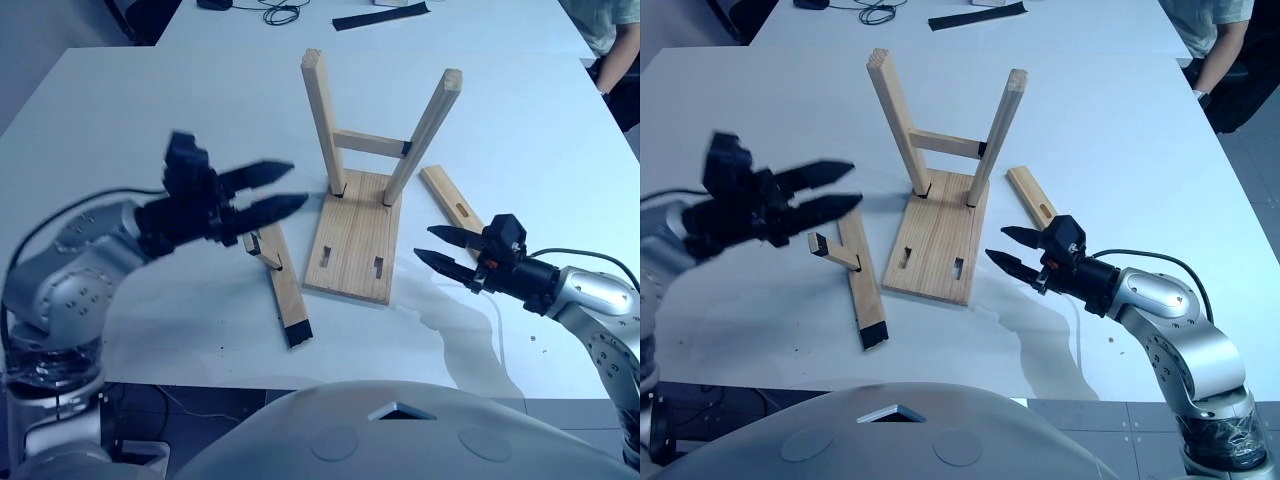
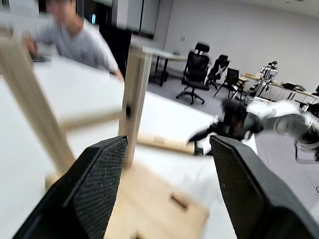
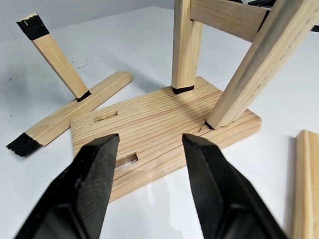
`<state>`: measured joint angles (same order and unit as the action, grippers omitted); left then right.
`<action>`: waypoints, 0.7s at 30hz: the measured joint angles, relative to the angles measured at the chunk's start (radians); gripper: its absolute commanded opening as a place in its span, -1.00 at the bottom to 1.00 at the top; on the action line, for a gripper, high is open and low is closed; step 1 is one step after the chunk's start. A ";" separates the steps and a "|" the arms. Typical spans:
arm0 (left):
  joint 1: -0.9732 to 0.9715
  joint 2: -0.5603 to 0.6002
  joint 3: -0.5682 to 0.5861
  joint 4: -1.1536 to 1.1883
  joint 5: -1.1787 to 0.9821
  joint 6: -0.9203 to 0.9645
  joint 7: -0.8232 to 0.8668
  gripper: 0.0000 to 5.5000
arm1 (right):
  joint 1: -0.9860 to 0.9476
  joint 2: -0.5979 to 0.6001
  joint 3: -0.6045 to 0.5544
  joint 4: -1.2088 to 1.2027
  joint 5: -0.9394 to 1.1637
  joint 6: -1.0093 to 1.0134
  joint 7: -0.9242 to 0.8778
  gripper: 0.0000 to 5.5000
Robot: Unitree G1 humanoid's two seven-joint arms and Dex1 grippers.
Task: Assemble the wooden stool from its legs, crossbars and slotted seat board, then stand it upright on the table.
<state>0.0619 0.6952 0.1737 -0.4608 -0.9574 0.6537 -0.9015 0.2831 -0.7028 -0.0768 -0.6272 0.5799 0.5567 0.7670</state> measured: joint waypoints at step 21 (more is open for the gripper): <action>-0.112 -0.072 0.012 0.038 -0.023 -0.011 -0.023 -0.15 | -0.024 -0.011 0.006 0.006 0.006 0.021 0.022 -0.16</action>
<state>-0.0503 0.6233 0.1857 -0.4230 -0.9801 0.6423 -0.9247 0.2588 -0.7139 -0.0713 -0.6213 0.5863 0.5773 0.7886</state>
